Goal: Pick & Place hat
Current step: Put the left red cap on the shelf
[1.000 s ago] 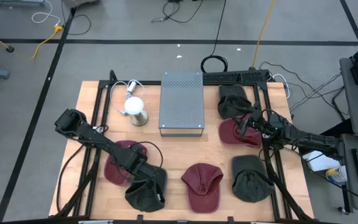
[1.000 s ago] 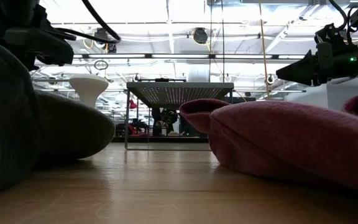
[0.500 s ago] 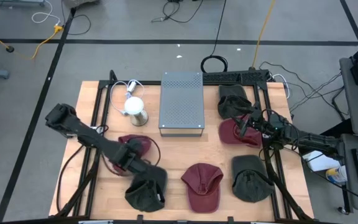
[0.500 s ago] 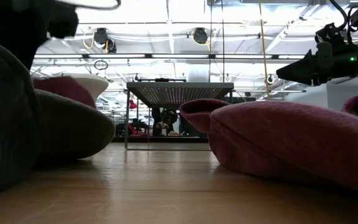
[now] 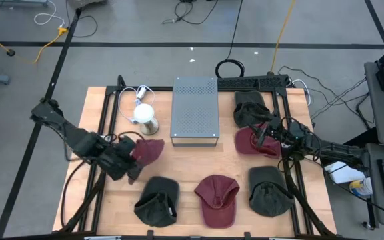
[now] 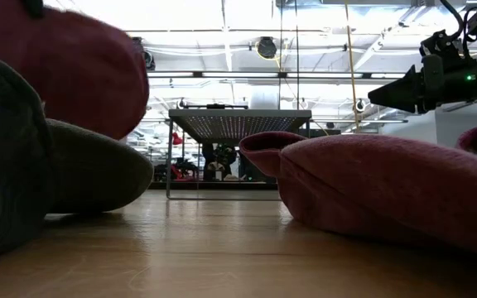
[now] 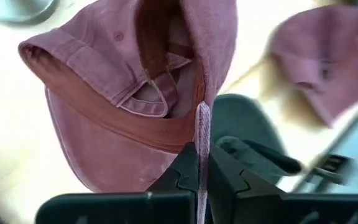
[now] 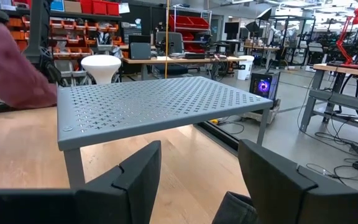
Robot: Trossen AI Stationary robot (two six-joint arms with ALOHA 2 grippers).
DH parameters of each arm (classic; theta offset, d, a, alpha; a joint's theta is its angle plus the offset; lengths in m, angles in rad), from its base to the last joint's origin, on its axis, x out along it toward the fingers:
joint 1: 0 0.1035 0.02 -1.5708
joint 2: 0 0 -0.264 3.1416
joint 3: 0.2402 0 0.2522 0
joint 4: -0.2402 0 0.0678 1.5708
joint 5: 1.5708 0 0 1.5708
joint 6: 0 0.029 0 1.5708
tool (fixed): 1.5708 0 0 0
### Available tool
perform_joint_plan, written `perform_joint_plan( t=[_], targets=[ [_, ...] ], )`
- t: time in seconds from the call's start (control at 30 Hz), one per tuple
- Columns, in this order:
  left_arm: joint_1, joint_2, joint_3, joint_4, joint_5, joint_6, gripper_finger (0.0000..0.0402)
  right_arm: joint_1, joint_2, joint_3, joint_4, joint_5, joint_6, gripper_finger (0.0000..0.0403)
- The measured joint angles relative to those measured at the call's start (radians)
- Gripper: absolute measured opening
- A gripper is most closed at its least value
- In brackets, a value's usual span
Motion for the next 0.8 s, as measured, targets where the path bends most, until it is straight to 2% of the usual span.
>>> perform_joint_plan(
  t=[0.17,0.5,0.67,0.8],
  targets=[
    [-0.012,-0.094,0.0,0.128,-0.046,0.081,0.001,0.0,0.0,0.0,0.001,0.0,0.0,0.021],
    [0.014,-0.179,0.0,0.569,-0.133,0.28,0.001,0.0,0.0,0.0,0.003,0.0,-0.014,0.021],
    [0.046,-0.174,0.0,0.689,-0.173,0.298,0.001,-0.003,0.0,0.0,0.007,0.036,-0.448,0.021],
    [0.064,-0.152,0.0,0.751,-0.208,0.301,0.001,-0.003,0.0,0.0,0.007,0.026,-0.636,0.021]
  ],
)
